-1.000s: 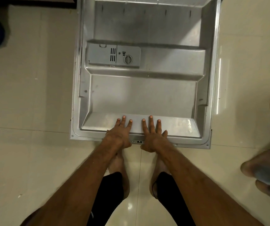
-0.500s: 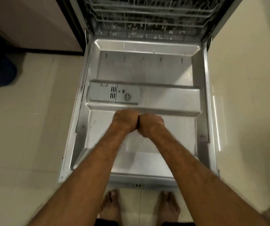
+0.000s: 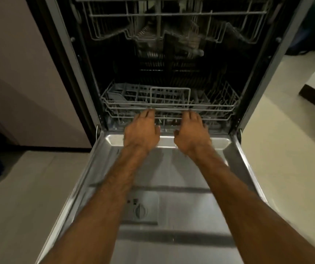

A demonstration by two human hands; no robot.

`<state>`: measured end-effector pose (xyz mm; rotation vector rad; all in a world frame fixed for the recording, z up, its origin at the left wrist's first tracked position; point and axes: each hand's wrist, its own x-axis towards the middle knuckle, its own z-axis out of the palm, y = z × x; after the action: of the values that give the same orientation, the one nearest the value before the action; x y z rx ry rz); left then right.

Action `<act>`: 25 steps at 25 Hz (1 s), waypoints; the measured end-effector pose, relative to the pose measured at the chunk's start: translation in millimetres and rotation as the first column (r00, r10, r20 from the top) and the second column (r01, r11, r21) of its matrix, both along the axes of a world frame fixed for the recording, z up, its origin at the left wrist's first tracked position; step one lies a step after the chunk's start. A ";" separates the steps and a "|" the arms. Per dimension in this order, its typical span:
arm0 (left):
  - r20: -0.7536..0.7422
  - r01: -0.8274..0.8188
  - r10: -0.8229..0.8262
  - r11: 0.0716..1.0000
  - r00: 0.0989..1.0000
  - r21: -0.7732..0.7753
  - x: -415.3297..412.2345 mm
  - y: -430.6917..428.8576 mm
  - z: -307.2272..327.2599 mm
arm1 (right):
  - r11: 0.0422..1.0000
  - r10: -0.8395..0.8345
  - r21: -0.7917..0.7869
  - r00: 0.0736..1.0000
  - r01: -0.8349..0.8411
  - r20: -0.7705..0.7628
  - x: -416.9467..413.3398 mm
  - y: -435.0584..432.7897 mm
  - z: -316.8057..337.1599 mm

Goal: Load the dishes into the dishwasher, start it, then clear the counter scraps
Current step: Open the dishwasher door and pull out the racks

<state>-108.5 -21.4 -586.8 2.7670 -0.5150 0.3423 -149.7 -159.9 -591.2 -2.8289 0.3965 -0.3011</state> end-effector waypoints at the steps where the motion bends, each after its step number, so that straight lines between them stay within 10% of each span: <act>1: 0.027 0.006 -0.006 1.000 1.000 -0.004 11.1 0.6 1.0 | 1.000 -0.027 0.012 0.999 0.027 0.023 10.3 -12.1 1.6; 25: 0.062 -0.077 0.065 0.976 0.996 0.205 53.6 2.5 -12.1 | 0.995 -0.011 -0.098 0.995 0.020 0.095 51.1 -54.9 -17.9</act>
<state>-54.9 -19.0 -598.9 2.9905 -0.4910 0.4029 -98.6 -214.8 -609.2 -2.8949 0.3943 -0.4677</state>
